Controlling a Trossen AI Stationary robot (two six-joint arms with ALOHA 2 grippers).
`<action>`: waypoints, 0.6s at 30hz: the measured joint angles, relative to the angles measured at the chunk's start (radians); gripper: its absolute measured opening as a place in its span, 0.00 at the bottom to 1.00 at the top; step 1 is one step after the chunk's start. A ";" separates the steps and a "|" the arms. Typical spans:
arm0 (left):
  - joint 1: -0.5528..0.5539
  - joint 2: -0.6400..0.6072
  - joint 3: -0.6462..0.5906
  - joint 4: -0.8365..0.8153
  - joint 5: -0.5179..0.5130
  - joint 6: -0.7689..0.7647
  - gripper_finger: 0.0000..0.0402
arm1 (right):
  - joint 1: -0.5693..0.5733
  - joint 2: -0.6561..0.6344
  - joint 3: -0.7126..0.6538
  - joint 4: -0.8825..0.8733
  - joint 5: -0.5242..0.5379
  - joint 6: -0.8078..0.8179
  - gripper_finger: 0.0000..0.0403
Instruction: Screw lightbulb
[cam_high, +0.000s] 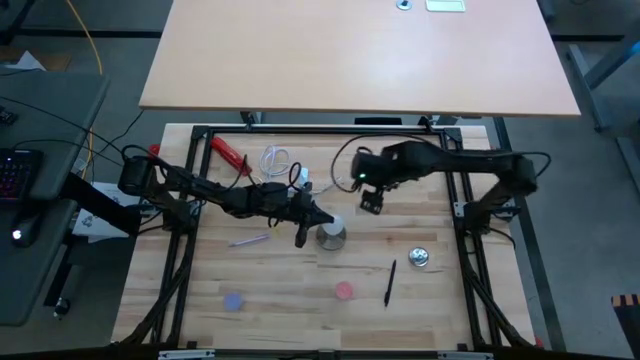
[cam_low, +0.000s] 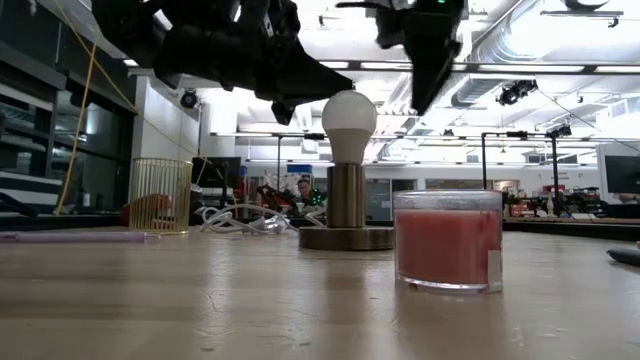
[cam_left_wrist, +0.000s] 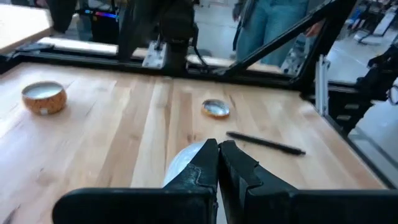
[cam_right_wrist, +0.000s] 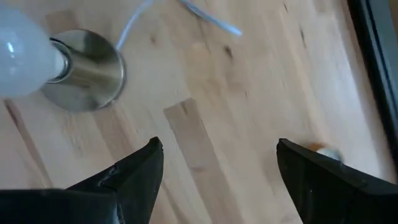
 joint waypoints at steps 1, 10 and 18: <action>0.000 0.000 0.000 0.000 0.000 0.000 0.00 | -0.003 -0.031 -0.032 0.012 -0.017 0.015 0.74; 0.002 0.000 0.000 0.002 -0.057 0.042 0.00 | 0.043 -0.231 -0.262 0.197 -0.160 0.135 0.74; 0.002 0.000 0.000 -0.002 -0.055 0.023 0.00 | 0.095 -0.254 -0.291 0.304 -0.160 0.147 0.74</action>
